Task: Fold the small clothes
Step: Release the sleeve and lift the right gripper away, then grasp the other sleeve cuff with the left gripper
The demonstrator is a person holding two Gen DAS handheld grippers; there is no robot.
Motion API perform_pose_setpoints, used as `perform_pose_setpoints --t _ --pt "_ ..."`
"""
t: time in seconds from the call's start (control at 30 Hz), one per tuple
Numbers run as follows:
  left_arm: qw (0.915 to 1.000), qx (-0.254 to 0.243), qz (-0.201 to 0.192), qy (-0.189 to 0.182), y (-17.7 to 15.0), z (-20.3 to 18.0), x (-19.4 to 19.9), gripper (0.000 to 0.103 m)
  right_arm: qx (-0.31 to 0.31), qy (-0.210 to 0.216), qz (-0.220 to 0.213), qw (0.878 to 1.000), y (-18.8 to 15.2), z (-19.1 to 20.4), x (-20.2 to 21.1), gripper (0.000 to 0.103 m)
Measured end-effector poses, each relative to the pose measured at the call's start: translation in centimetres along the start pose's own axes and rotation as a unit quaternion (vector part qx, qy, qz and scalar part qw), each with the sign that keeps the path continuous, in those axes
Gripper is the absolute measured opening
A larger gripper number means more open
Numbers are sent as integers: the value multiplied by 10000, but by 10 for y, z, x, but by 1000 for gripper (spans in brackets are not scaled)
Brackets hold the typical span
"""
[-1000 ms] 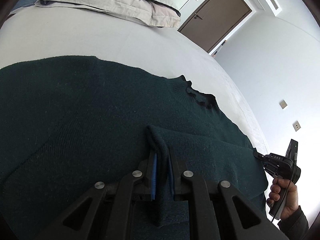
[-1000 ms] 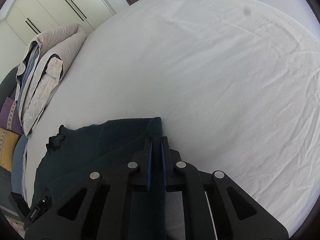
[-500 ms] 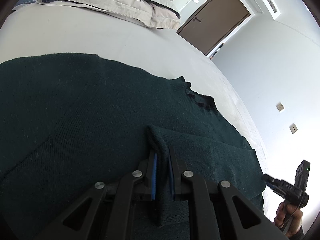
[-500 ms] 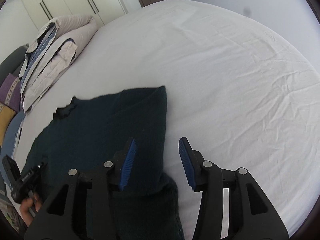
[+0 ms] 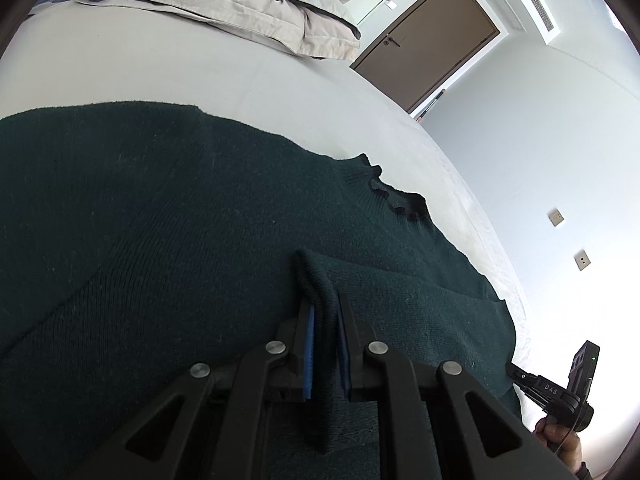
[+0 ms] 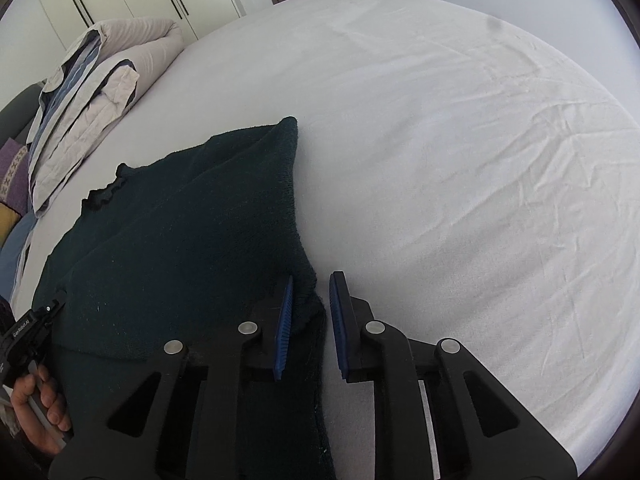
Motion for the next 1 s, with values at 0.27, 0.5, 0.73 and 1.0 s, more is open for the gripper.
perform_pose_setpoints --t 0.27,0.5,0.73,1.0 --pt "9997 -31 161 199 15 -10 32 62 338 -249 -976 9943 6 41 82 27" --pt "9937 843 -704 215 25 56 155 90 854 231 -2018 9754 -26 119 168 92" --pt "9400 2992 -1577 450 6 201 268 82 930 1274 -1245 9796 -69 196 172 92" --pt "8811 4074 -2249 850 14 298 320 75 662 1812 -837 9776 -105 240 172 91"
Point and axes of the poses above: each gripper's, at about its wrist camera, not at the fingertips, and x roughly against the way its jaws point, z to its left, y to its top, the point moved 5 cm from there along -x, roughly the way its jaws point, and after that the axes turned 6 degrees about -z, right-handed, at the moved point
